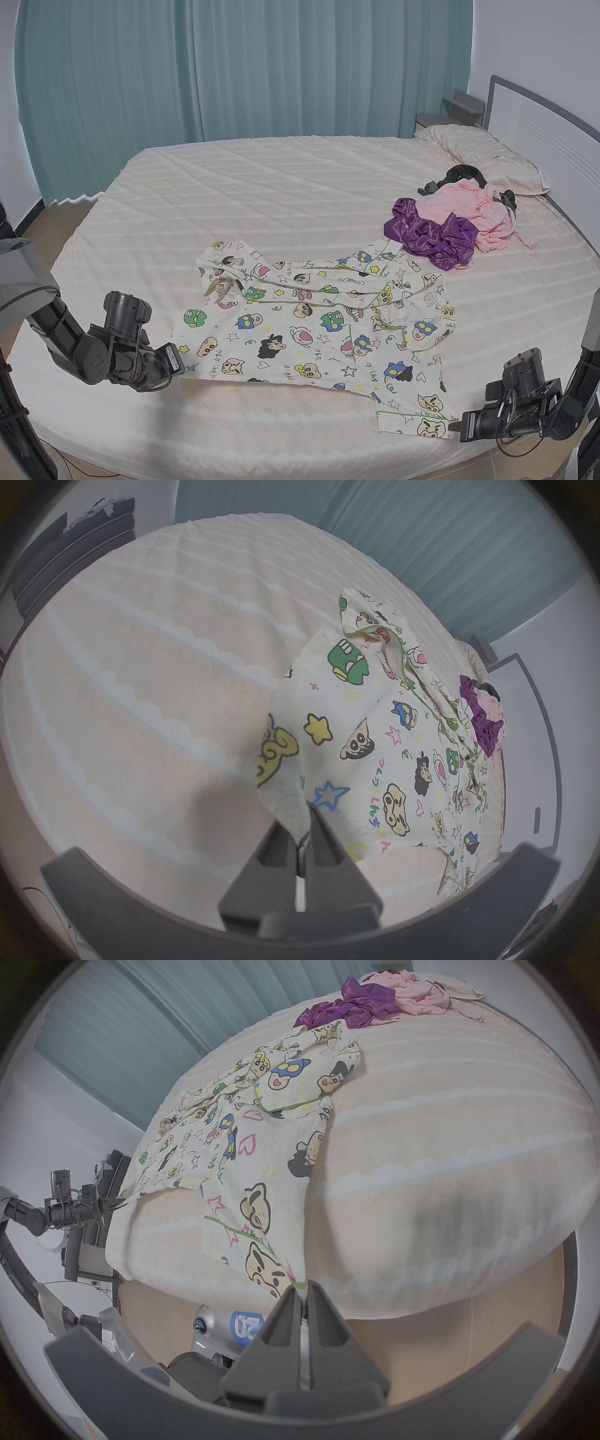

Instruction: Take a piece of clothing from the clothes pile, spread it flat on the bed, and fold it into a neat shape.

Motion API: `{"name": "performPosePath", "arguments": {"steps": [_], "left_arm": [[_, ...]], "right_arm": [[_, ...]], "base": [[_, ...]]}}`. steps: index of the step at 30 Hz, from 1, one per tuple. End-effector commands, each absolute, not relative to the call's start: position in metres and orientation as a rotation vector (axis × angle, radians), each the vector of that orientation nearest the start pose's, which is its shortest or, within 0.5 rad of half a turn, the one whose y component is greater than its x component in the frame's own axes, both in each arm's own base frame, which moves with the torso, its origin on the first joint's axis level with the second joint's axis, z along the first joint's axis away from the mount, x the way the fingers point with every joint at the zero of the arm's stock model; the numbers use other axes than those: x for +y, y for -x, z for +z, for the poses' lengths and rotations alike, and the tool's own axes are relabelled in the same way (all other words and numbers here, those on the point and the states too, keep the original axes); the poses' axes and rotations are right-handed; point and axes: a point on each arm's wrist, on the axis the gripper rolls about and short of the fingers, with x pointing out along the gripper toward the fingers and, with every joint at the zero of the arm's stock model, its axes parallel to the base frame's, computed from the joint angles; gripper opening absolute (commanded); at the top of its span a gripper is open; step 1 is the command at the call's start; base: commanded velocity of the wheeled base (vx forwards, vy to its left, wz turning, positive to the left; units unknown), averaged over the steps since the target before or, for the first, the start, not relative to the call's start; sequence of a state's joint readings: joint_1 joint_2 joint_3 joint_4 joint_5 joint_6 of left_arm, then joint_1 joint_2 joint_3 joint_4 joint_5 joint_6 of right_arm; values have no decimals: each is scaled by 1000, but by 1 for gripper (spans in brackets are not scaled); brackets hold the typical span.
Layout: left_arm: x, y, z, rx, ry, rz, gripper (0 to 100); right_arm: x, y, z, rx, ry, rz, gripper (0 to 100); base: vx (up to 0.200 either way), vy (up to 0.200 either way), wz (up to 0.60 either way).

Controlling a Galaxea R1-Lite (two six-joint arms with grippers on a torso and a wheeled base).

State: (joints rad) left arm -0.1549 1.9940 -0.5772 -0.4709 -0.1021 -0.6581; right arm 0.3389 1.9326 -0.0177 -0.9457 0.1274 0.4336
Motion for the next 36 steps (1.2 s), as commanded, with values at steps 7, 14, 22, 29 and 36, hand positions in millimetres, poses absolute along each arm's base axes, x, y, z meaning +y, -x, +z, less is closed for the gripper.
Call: {"name": "performPosePath", "arguments": {"steps": [7, 14, 22, 29, 36], "left_arm": [[-42, -240, 37, 1023, 562, 81, 0], [-43, -219, 33, 1070, 533, 74, 0], [-43, -219, 33, 1068, 532, 70, 0], [-45, -220, 33, 1067, 530, 63, 0], [-45, -220, 32, 1068, 532, 65, 0]], "right_arm": [[54, -147, 20, 1058, -217, 241, 0], [53, -143, 21, 1080, -193, 255, 0], [55, -145, 18, 1099, -194, 269, 100], [60, -153, 12, 1118, -205, 330, 100], [70, -166, -6, 1142, -185, 353, 100]], "base": [[0, 0, 0], [0, 0, 0], [0, 0, 0], [0, 0, 0], [0, 0, 0]]}}
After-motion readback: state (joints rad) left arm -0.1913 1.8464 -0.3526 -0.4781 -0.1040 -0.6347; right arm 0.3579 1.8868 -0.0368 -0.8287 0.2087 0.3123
